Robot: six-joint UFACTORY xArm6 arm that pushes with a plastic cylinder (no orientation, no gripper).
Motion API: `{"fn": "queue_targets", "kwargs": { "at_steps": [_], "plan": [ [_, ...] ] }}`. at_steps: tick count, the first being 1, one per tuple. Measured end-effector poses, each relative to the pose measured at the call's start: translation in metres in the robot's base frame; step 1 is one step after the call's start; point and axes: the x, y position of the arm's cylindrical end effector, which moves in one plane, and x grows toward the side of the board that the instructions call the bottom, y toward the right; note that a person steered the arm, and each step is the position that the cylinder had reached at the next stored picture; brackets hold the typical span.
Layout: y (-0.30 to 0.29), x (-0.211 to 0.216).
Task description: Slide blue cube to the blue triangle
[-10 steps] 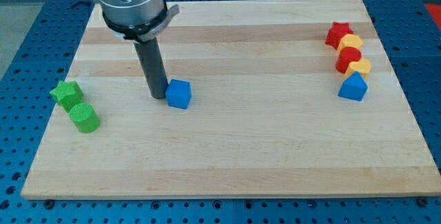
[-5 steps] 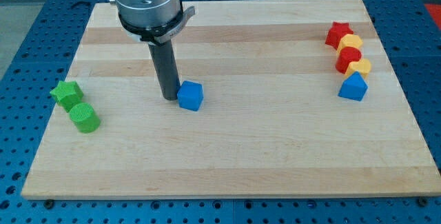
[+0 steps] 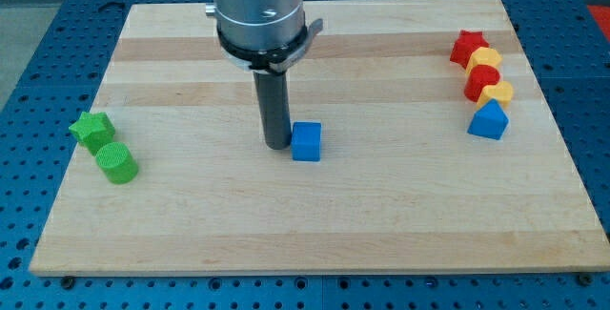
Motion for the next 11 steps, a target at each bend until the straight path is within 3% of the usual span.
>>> {"fn": "queue_targets", "kwargs": {
  "at_steps": [1, 4, 9, 11],
  "plan": [
    [0.028, 0.003],
    [0.007, 0.008],
    [0.105, 0.031],
    [0.109, 0.031]
  ]
}}
